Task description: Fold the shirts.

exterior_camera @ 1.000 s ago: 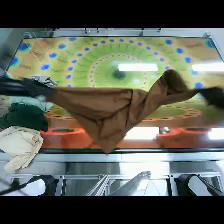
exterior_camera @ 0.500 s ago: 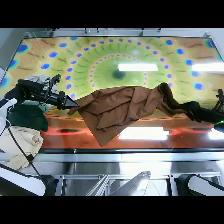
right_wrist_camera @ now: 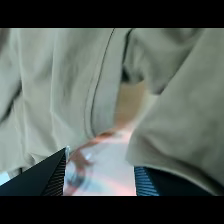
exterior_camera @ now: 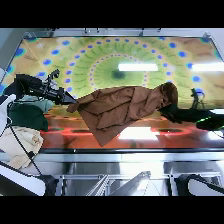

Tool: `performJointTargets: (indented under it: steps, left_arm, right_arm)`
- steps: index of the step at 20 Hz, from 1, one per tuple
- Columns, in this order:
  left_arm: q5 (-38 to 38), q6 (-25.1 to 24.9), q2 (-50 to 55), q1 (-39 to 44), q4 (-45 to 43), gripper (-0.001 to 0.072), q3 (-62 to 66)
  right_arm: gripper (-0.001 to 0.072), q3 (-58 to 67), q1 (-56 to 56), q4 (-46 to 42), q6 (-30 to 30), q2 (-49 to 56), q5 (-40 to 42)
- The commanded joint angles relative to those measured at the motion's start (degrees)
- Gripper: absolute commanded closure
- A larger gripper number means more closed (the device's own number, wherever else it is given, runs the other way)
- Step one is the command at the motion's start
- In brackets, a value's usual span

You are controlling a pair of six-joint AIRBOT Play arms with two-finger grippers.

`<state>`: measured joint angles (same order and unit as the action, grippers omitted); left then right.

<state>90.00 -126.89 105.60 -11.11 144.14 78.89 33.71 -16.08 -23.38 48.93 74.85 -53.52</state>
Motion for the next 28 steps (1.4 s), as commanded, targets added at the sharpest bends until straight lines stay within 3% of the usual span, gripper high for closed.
performJointTargets:
  steps: [1, 9, 12, 17, 18, 20, 21, 23, 26, 28]
  left_arm:
    - [-0.9, 0.1, 0.0, -0.4, -2.2, 0.0693, 0.2]
    - [-0.9, 0.1, 0.0, -2.4, -2.1, 0.0693, 0.2]
    - [-0.9, 0.1, 0.0, -2.7, -2.1, 0.0693, 0.2]
    - [-1.6, 0.0, 0.0, -2.7, -2.1, 0.0693, 0.2]
    - [-1.8, 0.0, 0.0, -2.7, -2.1, 0.0693, 0.2]
    - [-2.6, 0.1, 0.0, -2.7, -2.1, 0.0693, 0.2]
    - [-2.4, 0.1, 0.0, -2.7, -1.6, 0.0692, 0.2]
    - [4.1, 0.0, -0.2, -2.9, 4.2, 0.0692, 1.9]
    - [15.6, -0.1, -7.0, -4.4, 20.5, 0.0692, 7.5]
    - [15.5, 0.2, -16.4, -6.3, 24.1, 0.0690, 11.8]
  right_arm:
    - [0.0251, -0.2, 3.6, 0.0, 2.3, 0.9, 2.8]
    - [0.0252, -0.2, 3.5, 0.0, 3.9, 3.1, 3.0]
    - [0.0252, -0.2, 6.3, 0.8, 3.8, 4.3, 9.8]
    - [0.0254, 0.2, 11.5, 11.3, 1.9, 6.3, 14.1]
    - [0.0277, 0.6, 12.6, 12.1, 1.9, 6.9, 13.9]
    - [0.0609, 1.8, 14.2, 12.3, 1.6, 7.4, 11.4]
    - [0.0695, 3.0, 14.1, 12.6, -0.3, 7.1, 7.3]
    - [0.0696, 6.2, 11.8, 13.2, -1.2, 3.7, -4.2]
    - [0.0696, 13.8, 3.0, 17.8, -2.6, -11.3, -19.8]
    - [0.0696, 20.5, -6.0, 24.8, -5.0, -24.7, -21.5]
